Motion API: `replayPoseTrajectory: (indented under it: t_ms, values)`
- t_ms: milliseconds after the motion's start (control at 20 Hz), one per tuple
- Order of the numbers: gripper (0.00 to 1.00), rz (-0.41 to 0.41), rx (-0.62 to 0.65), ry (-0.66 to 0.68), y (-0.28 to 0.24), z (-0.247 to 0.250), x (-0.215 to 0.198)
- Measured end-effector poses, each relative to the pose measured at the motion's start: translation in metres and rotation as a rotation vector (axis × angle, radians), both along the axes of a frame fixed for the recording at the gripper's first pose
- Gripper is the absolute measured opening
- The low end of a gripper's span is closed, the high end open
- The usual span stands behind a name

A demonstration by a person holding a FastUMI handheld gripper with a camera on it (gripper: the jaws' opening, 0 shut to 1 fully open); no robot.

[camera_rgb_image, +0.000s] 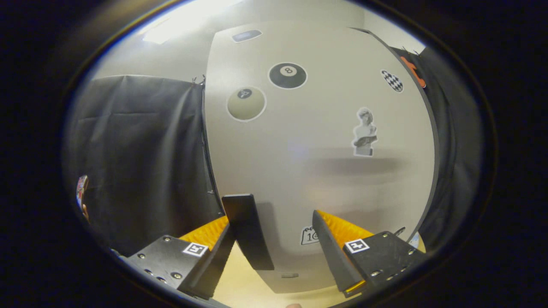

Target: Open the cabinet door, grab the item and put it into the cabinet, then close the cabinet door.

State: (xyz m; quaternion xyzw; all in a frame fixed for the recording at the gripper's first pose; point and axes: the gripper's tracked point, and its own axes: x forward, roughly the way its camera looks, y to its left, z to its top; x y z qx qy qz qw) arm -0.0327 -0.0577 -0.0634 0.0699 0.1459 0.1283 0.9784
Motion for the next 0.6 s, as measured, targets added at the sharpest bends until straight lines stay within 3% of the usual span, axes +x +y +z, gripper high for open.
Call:
replayPoseTrajectory:
  t_ms: [600]
  values:
    - [1.00,-0.011,0.023,0.007,0.0012,-0.0025,-0.0077]
